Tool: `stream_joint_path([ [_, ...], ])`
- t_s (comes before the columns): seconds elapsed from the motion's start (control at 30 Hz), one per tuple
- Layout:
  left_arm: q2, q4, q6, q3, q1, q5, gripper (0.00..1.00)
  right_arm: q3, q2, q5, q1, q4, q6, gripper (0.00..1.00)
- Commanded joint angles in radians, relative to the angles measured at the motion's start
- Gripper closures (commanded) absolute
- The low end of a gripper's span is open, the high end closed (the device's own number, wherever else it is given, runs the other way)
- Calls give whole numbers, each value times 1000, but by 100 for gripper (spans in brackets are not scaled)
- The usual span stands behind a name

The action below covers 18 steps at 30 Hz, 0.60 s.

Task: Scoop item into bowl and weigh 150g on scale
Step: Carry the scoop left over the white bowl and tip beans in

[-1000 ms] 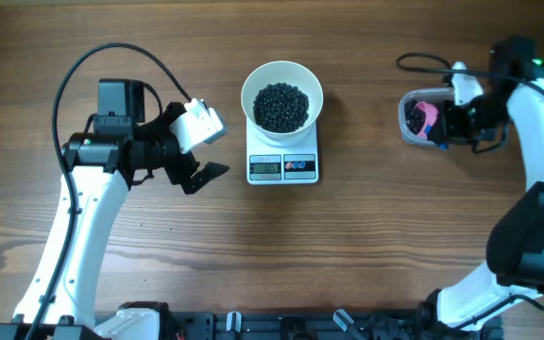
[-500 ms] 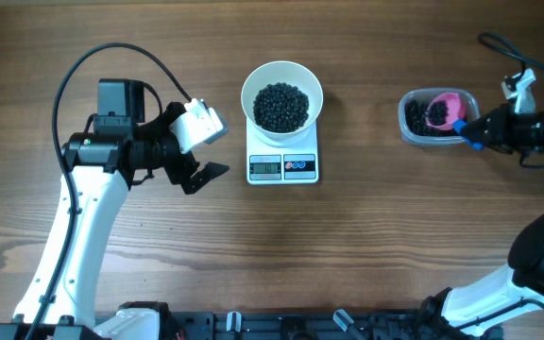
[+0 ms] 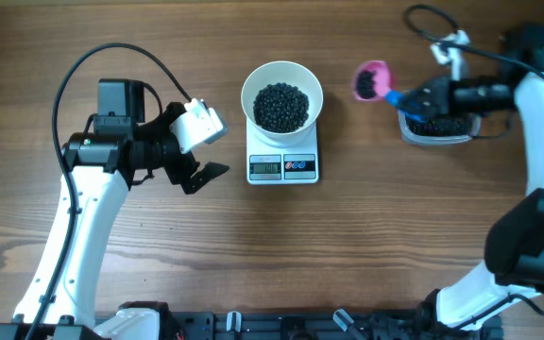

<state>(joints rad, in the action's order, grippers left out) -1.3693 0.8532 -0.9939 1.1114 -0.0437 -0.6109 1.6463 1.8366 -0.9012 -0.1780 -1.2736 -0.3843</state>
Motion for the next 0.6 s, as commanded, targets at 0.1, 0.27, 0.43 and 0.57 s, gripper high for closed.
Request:
stream_joint_path([
  [0.1,-6,1,-20,-2,5,-5,0,94,-3,27,212,89,179,96],
  [0.27,-6,1,-20,-2,5,-5,0,155,-3,380,394,114,288,96],
  [0.43,-6,1,-20,-2,5,-5,0,168,-2,783,584,163,288,96],
  [0.57,-6,1,-20,-2,5,-5,0,167,-2,1031,685,187,222,96],
])
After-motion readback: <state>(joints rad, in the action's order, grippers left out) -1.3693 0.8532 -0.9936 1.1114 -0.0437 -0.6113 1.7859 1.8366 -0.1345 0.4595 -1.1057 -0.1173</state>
